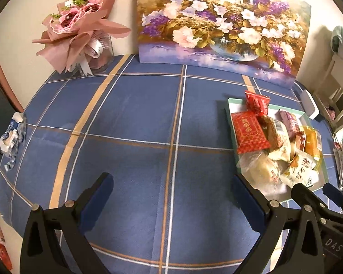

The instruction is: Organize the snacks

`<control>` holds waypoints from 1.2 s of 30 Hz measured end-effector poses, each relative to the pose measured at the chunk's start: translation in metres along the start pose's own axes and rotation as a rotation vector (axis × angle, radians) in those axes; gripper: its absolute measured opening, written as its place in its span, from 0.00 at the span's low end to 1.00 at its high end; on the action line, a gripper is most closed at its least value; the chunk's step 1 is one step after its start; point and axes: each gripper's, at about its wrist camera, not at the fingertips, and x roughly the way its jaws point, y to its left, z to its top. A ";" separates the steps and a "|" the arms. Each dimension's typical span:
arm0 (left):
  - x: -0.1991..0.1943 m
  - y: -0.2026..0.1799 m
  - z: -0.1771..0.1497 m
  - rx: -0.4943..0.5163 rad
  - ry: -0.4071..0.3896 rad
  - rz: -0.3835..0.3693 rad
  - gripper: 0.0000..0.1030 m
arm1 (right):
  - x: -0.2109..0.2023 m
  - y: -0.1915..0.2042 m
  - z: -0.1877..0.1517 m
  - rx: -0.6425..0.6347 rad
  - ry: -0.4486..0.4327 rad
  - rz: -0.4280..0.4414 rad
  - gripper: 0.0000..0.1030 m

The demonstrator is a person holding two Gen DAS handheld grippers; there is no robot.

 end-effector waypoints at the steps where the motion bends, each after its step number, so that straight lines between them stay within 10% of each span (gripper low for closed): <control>1: -0.001 0.000 -0.002 0.002 0.003 0.001 0.99 | -0.001 0.000 -0.002 -0.002 0.001 -0.005 1.00; 36: -0.008 0.007 -0.006 -0.017 0.042 0.113 0.99 | -0.007 0.005 -0.001 -0.041 -0.004 -0.044 1.00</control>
